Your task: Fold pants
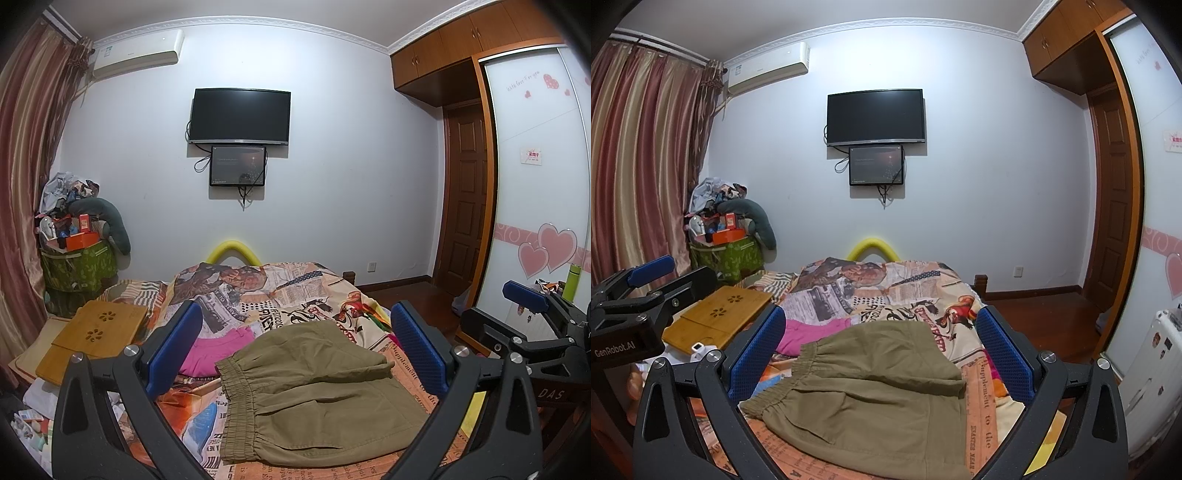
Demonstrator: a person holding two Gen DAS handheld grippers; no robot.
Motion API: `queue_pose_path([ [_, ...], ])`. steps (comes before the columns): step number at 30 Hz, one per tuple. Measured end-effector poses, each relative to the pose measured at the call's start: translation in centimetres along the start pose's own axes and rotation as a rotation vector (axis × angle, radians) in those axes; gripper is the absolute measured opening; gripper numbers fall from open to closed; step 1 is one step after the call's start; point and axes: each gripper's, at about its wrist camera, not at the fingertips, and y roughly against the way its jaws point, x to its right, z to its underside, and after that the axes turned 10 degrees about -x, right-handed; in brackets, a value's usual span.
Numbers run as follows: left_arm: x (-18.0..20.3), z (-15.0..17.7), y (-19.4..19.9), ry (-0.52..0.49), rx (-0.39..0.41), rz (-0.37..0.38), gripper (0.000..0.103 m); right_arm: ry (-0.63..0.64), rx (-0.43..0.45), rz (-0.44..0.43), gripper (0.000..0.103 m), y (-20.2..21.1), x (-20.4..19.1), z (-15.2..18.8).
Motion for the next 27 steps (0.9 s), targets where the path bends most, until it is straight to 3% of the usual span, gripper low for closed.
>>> queue_pose_path([
  [27, -0.06, 0.01, -0.78, -0.002, -0.008, -0.010, 0.103, -0.004, -0.015, -0.013, 0.103, -0.26, 0.02, -0.20],
])
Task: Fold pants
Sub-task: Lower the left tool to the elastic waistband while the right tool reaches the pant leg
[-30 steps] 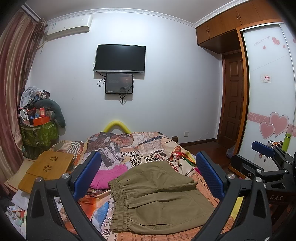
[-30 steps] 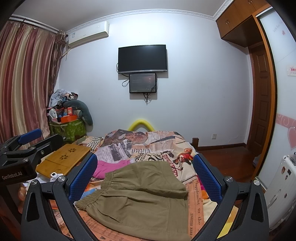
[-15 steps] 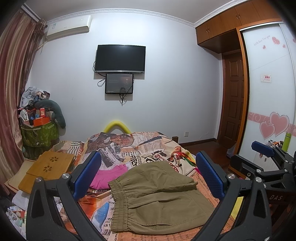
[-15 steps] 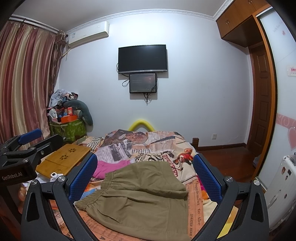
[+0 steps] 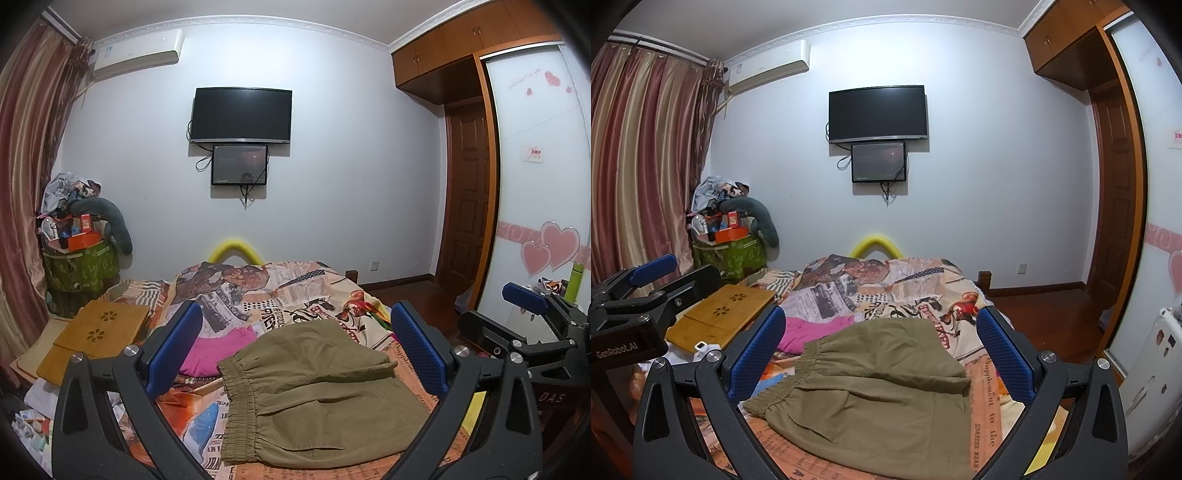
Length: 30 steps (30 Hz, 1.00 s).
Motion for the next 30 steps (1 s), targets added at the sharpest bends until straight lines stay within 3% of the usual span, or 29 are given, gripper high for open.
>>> queue_pose_path([
  [6, -0.3, 0.2, -2.1, -0.003, -0.039, -0.015, 0.103, -0.014, -0.024, 0.018, 0.103, -1.2, 0.6, 0.4],
  [14, -1.4, 1.1, -8.4, -0.010, -0.164, -0.067, 0.103, -0.049, -0.107, 0.071, 0.103, -4.8, 3.0, 1.5],
  [21, -3.4, 2.5, -14.9, 0.010, -0.289, -0.086, 0.103, -0.074, -0.217, 0.087, 0.103, -9.2, 6.2, 3.2],
  [25, -5.2, 3.4, -19.2, 0.059, -0.408, -0.074, 0.103, -0.070, -0.306, 0.103, 0.103, -11.6, 8.2, 4.2],
  [30, -7.5, 5.1, -23.6, 0.052, -0.481, -0.158, 0.103, -0.094, -0.422, 0.116, 0.103, -14.8, 10.9, 5.0],
])
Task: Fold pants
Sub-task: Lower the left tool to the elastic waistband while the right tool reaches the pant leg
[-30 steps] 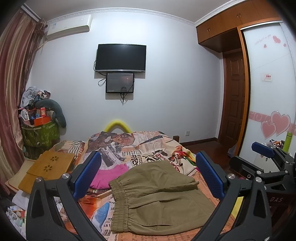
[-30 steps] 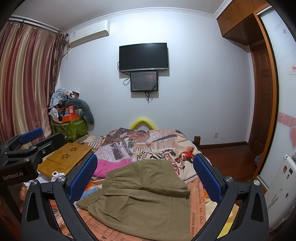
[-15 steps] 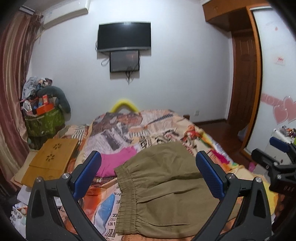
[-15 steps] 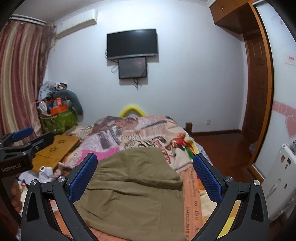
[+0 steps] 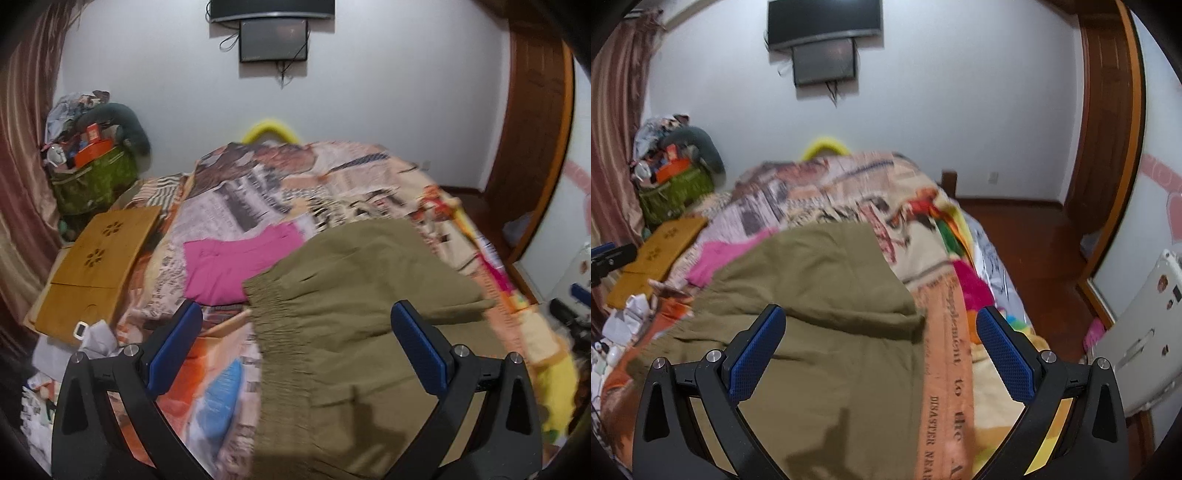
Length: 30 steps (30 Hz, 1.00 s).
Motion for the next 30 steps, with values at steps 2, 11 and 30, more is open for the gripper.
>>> queue_pose_path([
  [2, -0.4, -0.2, -1.7, -0.013, -0.039, -0.019, 0.103, -0.004, -0.034, -0.005, 0.103, -1.2, 0.8, -0.2],
  [11, -1.5, -0.5, -10.3, -0.075, -0.282, -0.035, 0.100, 0.043, -0.177, 0.006, 0.101, -7.4, 2.5, -0.7],
  [30, -0.8, 1.2, -15.7, -0.140, -0.464, 0.058, 0.077, 0.012, -0.326, -0.190, 0.041, -15.3, 3.6, -1.6],
])
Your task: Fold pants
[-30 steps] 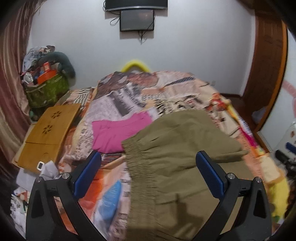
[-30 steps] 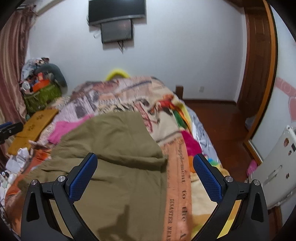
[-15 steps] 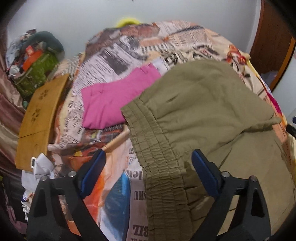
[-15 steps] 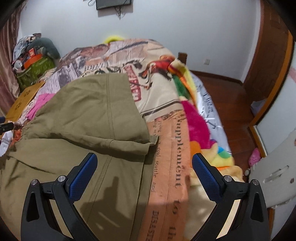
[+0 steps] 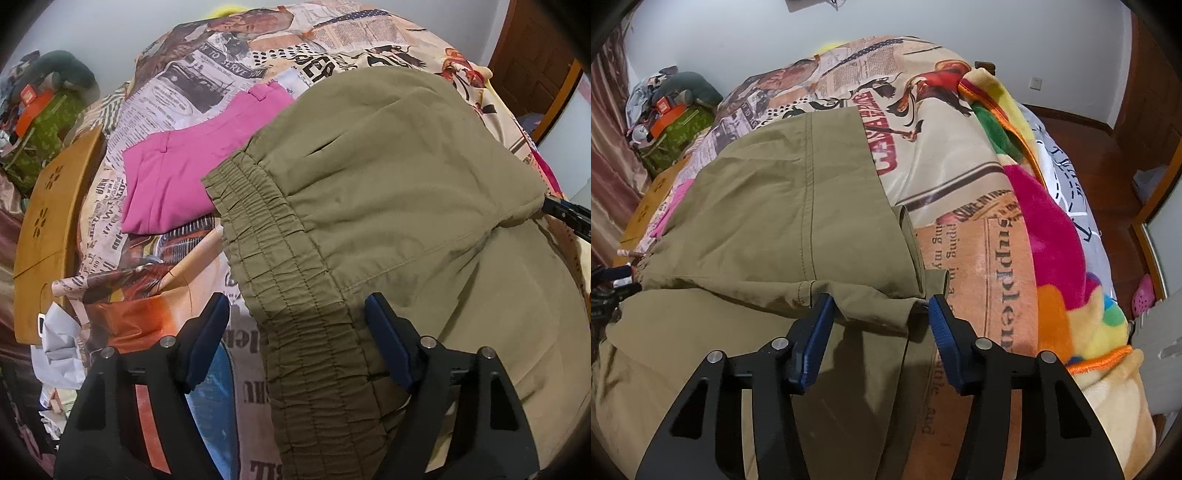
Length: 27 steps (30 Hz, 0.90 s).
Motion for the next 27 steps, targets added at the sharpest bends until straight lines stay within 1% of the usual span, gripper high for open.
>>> queue_pose_path([
  [1, -0.1, 0.0, 0.0, 0.005, 0.001, 0.002, 0.077, -0.002, 0.000, -0.016, 0.035, -0.1, 0.0, -0.1],
  [2, -0.2, 0.0, -0.1, 0.007, 0.001, 0.002, 0.077, -0.004, 0.001, -0.028, 0.032, -0.1, 0.0, -0.1],
  [4, -0.4, 0.1, -0.2, 0.009, 0.008, -0.006, 0.077, 0.003, 0.008, -0.024, 0.026, -0.3, -0.1, -0.1],
  [9, -0.7, 0.5, -0.2, 0.009, 0.016, 0.001, 0.077, 0.039, -0.005, 0.034, 0.017, -1.0, -0.9, -0.3],
  [12, -0.9, 0.5, -0.3, 0.012, 0.013, 0.010, 0.077, 0.049, -0.014, 0.052, 0.016, -1.3, -1.0, -0.5],
  [16, -0.7, 0.6, -0.6, 0.003, 0.018, -0.001, 0.078, 0.046, -0.029, 0.051, 0.016, -1.5, -0.9, -0.6],
  [20, -1.2, 0.5, -0.6, 0.019, 0.008, 0.027, 0.079, 0.047, -0.041, 0.051, 0.018, -1.2, -1.1, -0.6],
  [22, -1.4, 0.3, -0.3, 0.028, -0.005, 0.036, 0.079, 0.045, -0.053, 0.055, 0.025, -0.7, -0.9, -0.5],
  [23, -1.4, 0.2, 0.0, 0.028, -0.008, 0.029, 0.079, 0.041, -0.056, 0.055, 0.026, -0.4, -0.9, -0.4],
  [24, -1.4, 0.2, 0.3, 0.027, -0.006, 0.022, 0.079, 0.035, -0.056, 0.050, 0.030, 0.0, -0.8, -0.3],
  [25, -1.3, 0.1, 0.8, 0.024, 0.004, 0.005, 0.079, 0.033, -0.053, 0.045, 0.033, 0.4, -0.7, -0.3],
  [27, -1.2, -0.1, 1.8, 0.010, 0.035, -0.033, 0.079, 0.034, -0.036, 0.041, 0.035, 1.5, -0.6, -0.2],
])
